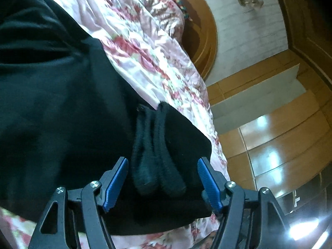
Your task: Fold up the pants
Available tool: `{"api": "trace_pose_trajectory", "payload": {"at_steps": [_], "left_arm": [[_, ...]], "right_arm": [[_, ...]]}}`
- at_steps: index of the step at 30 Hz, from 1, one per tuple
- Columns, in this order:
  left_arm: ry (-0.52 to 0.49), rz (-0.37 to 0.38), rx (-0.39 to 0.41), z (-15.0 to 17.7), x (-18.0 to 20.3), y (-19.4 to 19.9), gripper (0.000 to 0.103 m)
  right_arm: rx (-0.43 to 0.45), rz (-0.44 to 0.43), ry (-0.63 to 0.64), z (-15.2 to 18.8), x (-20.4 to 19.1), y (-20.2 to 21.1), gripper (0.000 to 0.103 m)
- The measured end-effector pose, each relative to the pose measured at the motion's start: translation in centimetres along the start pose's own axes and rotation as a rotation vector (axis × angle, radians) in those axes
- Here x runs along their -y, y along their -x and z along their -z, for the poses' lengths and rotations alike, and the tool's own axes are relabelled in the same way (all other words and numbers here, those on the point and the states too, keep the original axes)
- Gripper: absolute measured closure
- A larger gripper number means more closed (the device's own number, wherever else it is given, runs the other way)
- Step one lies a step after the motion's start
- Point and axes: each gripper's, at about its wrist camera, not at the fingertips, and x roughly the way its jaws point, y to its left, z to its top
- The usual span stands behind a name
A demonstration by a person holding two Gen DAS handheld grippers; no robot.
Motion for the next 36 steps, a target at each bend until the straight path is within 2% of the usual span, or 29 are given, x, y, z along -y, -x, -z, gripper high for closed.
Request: {"api": "trace_pose_trajectory", "payload": {"at_steps": [4,5,6,7,8,9,12,14,16,17,18,20,22,24,26,28,31,32,34,36], "left_arm": [[-0.071,-0.074,-0.030,0.5,0.9,-2.1,0.035],[-0.092,-0.096,-0.031,0.7,1.2,-2.4,0.047],[-0.111,-0.127,-0.037,0.8,1.4,-2.5,0.065],[-0.126,-0.157,-0.052,0.9,1.6,-2.7,0.070],[-0.135,-0.161,-0.061,1.0,1.6,-2.7,0.072],[-0.149,-0.150,-0.063,1.1,1.7,-2.4,0.076],[-0.187,-0.122,-0.033,1.2,2.5,-1.0,0.079],[-0.200,-0.097,0.034,1.1,3.4,0.5,0.080],[-0.212,-0.066,0.103,1.1,4.0,2.5,0.080],[-0.233,-0.070,0.130,1.2,4.2,3.3,0.080],[-0.267,-0.102,0.150,1.3,4.4,3.8,0.080],[-0.296,-0.167,0.156,1.5,3.8,3.8,0.080],[-0.260,-0.215,0.136,1.6,1.9,3.5,0.080],[-0.195,-0.256,0.078,1.7,-0.5,2.4,0.080],[-0.154,-0.241,0.061,1.9,-2.0,1.9,0.080],[-0.178,-0.238,0.075,2.1,-1.9,2.0,0.079],[-0.231,-0.264,0.080,2.5,-1.0,2.1,0.079],[-0.232,-0.259,0.085,2.6,-0.8,2.0,0.079],[-0.241,-0.247,0.104,2.5,-0.3,2.4,0.079],[-0.265,-0.267,0.097,2.1,0.0,2.1,0.079]], "right_arm": [[-0.003,0.001,0.039,0.4,-0.6,-0.1,0.035],[-0.006,-0.003,0.027,0.5,-0.3,-0.2,0.034],[-0.010,-0.006,0.009,0.6,0.2,-0.3,0.029],[-0.020,-0.009,-0.034,0.5,0.9,-0.6,0.025],[-0.030,-0.011,-0.070,0.9,1.4,-0.2,0.018],[-0.043,-0.019,-0.112,1.0,2.1,-0.4,0.015],[-0.040,-0.052,-0.191,0.8,3.0,-0.1,0.015],[0.029,-0.043,-0.189,0.3,3.0,1.1,0.015],[0.131,-0.016,-0.148,-0.1,2.7,2.7,0.020],[0.154,-0.014,-0.131,-0.2,2.5,3.1,0.032],[0.167,-0.013,-0.109,-0.4,2.2,3.4,0.048],[0.156,-0.031,-0.078,-0.6,1.6,3.2,0.066],[0.112,-0.069,-0.063,-0.6,1.0,2.2,0.068],[0.105,-0.084,-0.023,-0.6,0.2,1.9,0.069],[0.108,-0.099,0.015,-0.4,-0.6,2.0,0.069],[0.081,-0.100,0.053,-0.1,-1.3,1.3,0.069],[0.006,-0.031,0.110,0.7,-1.8,-0.6,0.069],[-0.008,-0.032,0.096,0.7,-1.4,-0.9,0.069],[-0.013,-0.034,0.063,0.2,-0.9,-0.6,0.069],[0.014,-0.027,0.051,-0.4,-0.9,0.3,0.069]]}}
